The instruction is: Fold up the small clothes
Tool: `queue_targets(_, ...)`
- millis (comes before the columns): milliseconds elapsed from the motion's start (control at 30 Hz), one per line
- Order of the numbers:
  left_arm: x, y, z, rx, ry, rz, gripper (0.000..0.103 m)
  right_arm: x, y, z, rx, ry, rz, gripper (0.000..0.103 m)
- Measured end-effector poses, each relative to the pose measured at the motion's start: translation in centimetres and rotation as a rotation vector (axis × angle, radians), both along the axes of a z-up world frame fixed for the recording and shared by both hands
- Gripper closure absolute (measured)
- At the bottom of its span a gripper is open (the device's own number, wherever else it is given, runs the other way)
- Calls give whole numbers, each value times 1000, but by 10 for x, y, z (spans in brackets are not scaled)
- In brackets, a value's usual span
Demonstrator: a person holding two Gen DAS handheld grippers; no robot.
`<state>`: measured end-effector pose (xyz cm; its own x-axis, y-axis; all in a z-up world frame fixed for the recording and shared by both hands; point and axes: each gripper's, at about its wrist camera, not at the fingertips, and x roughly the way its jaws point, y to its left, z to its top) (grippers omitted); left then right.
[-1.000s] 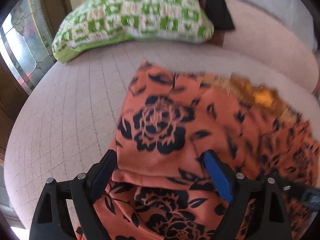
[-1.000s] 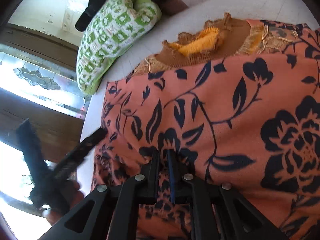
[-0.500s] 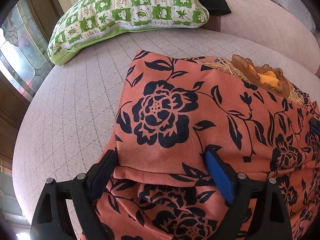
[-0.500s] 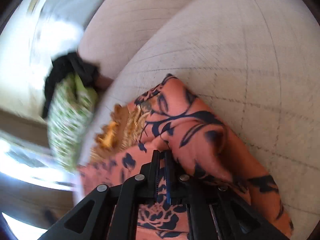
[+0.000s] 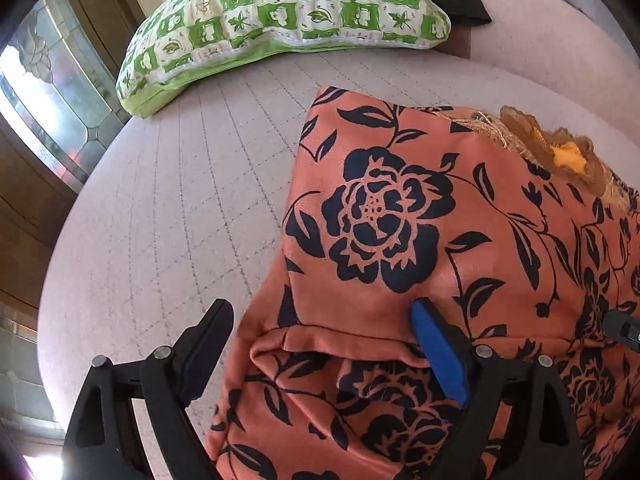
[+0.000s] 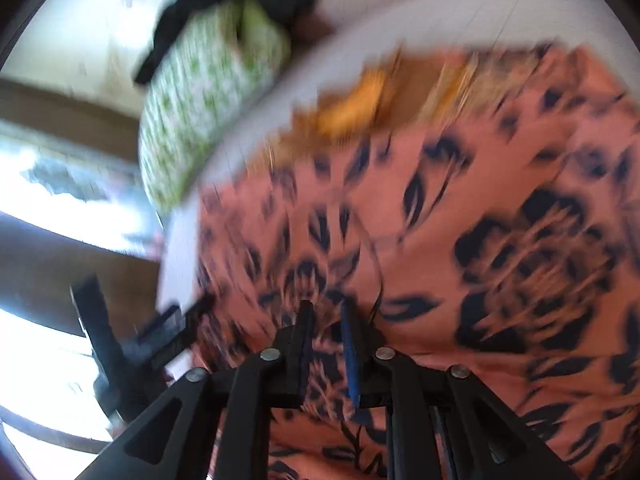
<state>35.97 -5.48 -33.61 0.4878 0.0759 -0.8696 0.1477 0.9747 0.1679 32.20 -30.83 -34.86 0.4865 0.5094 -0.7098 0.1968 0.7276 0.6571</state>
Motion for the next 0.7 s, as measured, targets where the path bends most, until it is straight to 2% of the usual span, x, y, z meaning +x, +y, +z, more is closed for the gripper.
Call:
queue_targets(100,-5,5,12,-12,-24,-16,12,-3,-1,10,15,16,1,85)
queue_targets(133,-7,7,14,-10,-36,-16,12,-20,-10,13,16,4,-1,85)
queue_targets(200,-11,12,19,-6,-51,-15,12,-29,-16,23,-6,-16,-12,85)
queue_targets(333,-21,37,27,-33,-73,12,12,-61,-28,33,-52,-43,-46,85)
queue_targets(400,-32,58,30,-65,-79,33,12,-76,-30,40,-75,-69,-67,81)
queue_targets(433,-42,73,31,-81,-83,47,12,-87,-34,42,-75,-87,-76,76)
queue_targets(500,-60,96,32,-102,-85,68,12,-121,-39,42,-62,-118,-113,35)
queue_targets(533,-70,106,33,-115,-79,77,12,-140,-42,41,-62,-137,-147,9)
queue_targets(600,-91,129,33,-150,-75,96,12,-179,-47,41,-63,-174,-206,8)
queue_targets(700,-124,162,27,-216,-41,132,12,-225,-57,43,-55,-174,-233,8)
